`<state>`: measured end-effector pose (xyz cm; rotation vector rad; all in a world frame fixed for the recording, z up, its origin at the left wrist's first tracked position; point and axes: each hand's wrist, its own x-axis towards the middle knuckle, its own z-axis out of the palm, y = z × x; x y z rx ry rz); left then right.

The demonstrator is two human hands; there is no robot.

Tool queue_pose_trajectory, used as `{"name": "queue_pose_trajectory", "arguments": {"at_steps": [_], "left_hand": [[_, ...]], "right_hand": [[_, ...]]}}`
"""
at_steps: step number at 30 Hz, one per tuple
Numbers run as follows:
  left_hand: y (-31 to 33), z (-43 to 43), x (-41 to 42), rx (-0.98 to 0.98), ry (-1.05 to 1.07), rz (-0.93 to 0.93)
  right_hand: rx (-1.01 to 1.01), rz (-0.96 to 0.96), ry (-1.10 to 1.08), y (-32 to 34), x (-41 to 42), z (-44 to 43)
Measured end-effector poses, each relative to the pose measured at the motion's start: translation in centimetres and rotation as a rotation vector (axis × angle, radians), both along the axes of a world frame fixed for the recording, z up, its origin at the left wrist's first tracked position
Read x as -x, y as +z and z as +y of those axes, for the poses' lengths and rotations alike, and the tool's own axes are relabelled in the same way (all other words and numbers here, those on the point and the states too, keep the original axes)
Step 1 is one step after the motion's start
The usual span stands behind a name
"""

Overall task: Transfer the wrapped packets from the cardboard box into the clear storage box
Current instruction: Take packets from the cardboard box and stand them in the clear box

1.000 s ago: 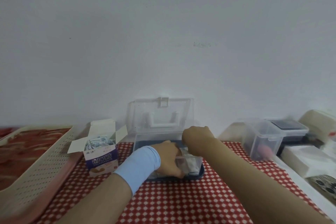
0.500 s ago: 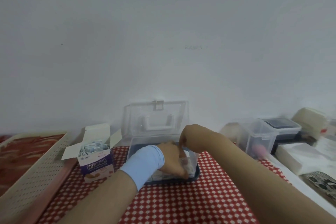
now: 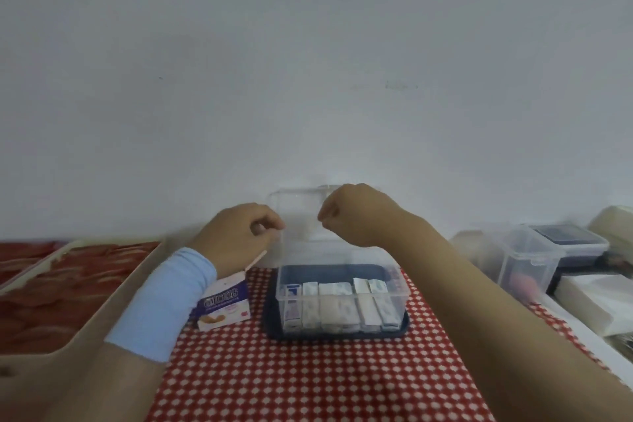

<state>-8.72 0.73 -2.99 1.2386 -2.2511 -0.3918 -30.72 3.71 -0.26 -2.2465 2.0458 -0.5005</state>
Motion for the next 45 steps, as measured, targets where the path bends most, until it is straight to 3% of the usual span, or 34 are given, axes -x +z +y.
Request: {"name": "queue_pose_trajectory", "arguments": {"at_steps": [5,10,17,22,26,38,41,45], "left_hand": [[-1.9,-1.4,-6.0,0.001,0.186,-0.043],[-4.1,-1.8,-9.0,-0.036,0.215,-0.132],[-5.1,-2.9,-9.6,-0.039,0.177,-0.097],[-5.0,-3.2,-9.6,-0.019,0.157,-0.076],[-5.2,-3.4,-9.7,-0.005,0.144,-0.057],[-5.9,-3.9,-9.1,0.067,0.198,0.049],[-6.1,-4.0,-9.1,0.074,0.223,0.057],[-5.9,-3.9,-9.3,0.065,0.225,0.025]], "right_hand": [[0.004,-0.138,0.168,-0.7,-6.0,-0.7],[-0.009,-0.155,0.221,-2.6,-10.9,-2.4],[-0.083,0.049,0.187,-5.0,-13.5,-4.7],[-0.035,0.26,0.11,-6.2,-14.7,-6.3],[-0.023,0.315,0.083,-6.8,-15.4,-6.8],[0.09,-0.227,0.168,-5.8,-13.4,-5.0],[0.074,-0.249,0.2,-5.9,-13.3,-5.1],[0.203,-0.346,0.16,-5.4,-12.5,-5.0]]}}
